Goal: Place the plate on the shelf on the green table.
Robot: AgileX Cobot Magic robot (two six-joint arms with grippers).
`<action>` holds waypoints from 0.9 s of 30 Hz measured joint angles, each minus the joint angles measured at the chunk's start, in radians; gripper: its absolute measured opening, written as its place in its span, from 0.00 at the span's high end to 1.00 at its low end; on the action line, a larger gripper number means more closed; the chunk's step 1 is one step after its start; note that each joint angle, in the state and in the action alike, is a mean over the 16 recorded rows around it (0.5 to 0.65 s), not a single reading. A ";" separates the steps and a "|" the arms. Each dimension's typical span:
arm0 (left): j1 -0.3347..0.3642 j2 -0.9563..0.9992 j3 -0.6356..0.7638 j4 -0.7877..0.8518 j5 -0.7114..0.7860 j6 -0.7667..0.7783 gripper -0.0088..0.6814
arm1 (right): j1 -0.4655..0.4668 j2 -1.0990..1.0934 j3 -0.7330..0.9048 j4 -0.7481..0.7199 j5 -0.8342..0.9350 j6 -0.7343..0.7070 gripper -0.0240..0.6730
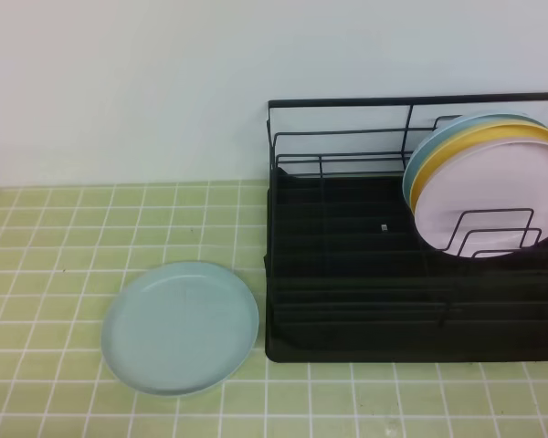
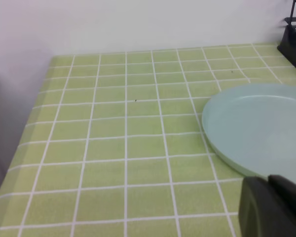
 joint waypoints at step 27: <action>0.000 0.000 0.000 0.000 0.000 -0.001 0.99 | 0.000 -0.002 0.003 0.000 -0.001 0.000 0.97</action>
